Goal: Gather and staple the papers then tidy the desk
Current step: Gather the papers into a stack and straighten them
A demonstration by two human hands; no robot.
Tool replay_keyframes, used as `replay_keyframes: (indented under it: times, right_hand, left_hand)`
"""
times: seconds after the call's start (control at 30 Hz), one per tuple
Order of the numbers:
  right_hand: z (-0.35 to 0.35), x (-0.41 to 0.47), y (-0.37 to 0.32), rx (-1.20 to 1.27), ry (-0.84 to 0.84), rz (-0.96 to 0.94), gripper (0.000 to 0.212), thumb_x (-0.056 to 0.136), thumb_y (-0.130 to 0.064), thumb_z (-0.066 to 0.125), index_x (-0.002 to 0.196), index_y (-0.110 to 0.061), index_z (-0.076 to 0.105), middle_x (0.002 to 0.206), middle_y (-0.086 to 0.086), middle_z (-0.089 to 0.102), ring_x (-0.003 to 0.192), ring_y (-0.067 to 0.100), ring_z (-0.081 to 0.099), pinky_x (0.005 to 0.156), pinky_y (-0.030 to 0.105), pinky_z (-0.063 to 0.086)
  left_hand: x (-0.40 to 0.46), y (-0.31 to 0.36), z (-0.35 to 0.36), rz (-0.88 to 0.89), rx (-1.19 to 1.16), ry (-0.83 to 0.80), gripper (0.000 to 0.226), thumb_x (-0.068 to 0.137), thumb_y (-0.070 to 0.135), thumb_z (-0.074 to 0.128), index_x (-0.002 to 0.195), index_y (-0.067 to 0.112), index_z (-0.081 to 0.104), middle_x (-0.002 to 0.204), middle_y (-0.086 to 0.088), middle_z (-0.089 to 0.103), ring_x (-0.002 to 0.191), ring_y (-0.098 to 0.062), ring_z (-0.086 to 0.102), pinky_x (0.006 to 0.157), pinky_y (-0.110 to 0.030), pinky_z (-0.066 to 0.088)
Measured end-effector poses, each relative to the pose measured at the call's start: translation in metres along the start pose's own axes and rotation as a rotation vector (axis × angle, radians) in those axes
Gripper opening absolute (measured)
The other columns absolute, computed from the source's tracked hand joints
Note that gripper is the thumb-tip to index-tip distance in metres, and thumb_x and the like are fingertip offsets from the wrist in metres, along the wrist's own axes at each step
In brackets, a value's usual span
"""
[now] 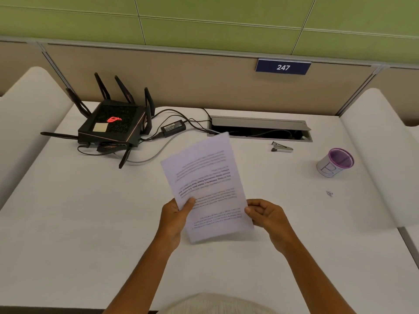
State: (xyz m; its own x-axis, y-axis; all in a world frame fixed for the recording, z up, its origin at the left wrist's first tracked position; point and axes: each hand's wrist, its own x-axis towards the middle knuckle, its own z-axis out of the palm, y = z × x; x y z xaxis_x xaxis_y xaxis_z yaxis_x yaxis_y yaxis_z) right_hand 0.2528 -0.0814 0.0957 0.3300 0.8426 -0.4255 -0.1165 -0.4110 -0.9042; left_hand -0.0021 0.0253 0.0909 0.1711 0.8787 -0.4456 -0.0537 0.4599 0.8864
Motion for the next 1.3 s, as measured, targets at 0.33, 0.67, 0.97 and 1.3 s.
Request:
replay_keyframes:
  times: [0.33,0.67,0.97,1.3]
  right_hand:
    - [0.052,-0.024,0.025,0.379,0.156,0.058,0.035,0.092,-0.012,0.073,0.127,-0.012,0.070,0.120,0.007,0.078,0.110,0.027,0.075,0.093,0.049,0.061]
    - [0.012,-0.012,0.006,0.059,0.224,0.047,0.022,0.094,-0.009,0.074,0.116,-0.014,0.074,0.106,0.002,0.082,0.096,0.027,0.079,0.088,0.055,0.063]
    - [-0.017,-0.007,-0.022,-0.130,0.183,-0.106,0.016,0.098,-0.012,0.070,0.109,-0.022,0.077,0.100,-0.003,0.082,0.088,0.017,0.079,0.076,0.033,0.065]
    - [0.000,-0.010,-0.003,-0.013,0.384,-0.163,0.020,0.094,-0.006,0.073,0.105,-0.023,0.075,0.095,-0.012,0.078,0.087,0.003,0.074,0.069,0.010,0.057]
  left_hand:
    - [-0.024,-0.024,0.012,-0.170,-0.416,0.009,0.039,0.100,0.015,0.066,0.136,0.028,0.064,0.128,-0.001,0.076,0.115,-0.020,0.074,0.093,-0.041,0.060]
    - [-0.011,-0.023,-0.028,-0.145,-0.348,0.018,0.038,0.100,0.018,0.065,0.138,0.022,0.064,0.128,-0.005,0.076,0.115,-0.024,0.074,0.085,-0.037,0.065]
    - [0.006,0.013,-0.043,-0.028,0.190,-0.121,0.036,0.090,0.025,0.080,0.124,0.022,0.071,0.114,0.003,0.080,0.107,-0.022,0.076,0.086,-0.037,0.065]
    - [-0.005,0.002,-0.024,0.141,0.214,-0.039,0.018,0.096,0.013,0.073,0.104,0.029,0.071,0.105,0.003,0.078,0.100,-0.015,0.073,0.075,-0.017,0.060]
